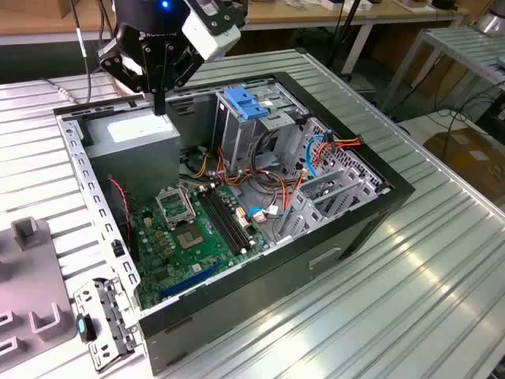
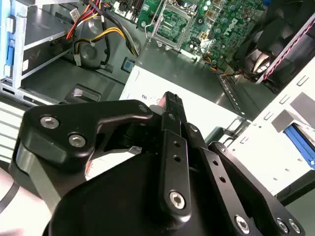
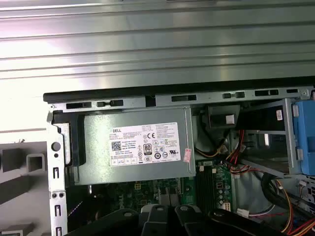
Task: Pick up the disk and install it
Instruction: 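Reach for the disk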
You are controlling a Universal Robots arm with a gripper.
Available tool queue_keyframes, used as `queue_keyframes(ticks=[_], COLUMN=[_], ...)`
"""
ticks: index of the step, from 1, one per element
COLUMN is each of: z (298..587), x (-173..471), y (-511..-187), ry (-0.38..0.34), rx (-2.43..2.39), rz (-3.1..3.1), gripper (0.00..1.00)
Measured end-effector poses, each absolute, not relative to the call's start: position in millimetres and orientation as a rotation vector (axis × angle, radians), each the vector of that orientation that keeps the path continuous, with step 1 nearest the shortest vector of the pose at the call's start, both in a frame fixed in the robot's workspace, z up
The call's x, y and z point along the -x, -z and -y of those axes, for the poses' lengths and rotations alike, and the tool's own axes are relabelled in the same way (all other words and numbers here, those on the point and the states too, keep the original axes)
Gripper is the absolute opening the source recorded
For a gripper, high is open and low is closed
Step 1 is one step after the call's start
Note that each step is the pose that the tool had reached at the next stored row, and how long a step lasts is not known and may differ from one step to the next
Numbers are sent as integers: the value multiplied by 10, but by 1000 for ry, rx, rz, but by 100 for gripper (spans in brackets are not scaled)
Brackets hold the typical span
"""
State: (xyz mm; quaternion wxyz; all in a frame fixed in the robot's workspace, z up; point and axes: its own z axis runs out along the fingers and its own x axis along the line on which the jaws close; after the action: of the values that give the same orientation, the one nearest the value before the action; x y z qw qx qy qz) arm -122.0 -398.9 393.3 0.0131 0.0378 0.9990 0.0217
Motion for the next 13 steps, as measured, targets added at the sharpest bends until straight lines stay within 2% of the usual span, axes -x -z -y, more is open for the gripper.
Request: queue_keyframes(ticks=[13], z=[3989], x=[1273], y=[-3932], ry=[-68], rx=[-118], rz=[-3113], gripper=[11])
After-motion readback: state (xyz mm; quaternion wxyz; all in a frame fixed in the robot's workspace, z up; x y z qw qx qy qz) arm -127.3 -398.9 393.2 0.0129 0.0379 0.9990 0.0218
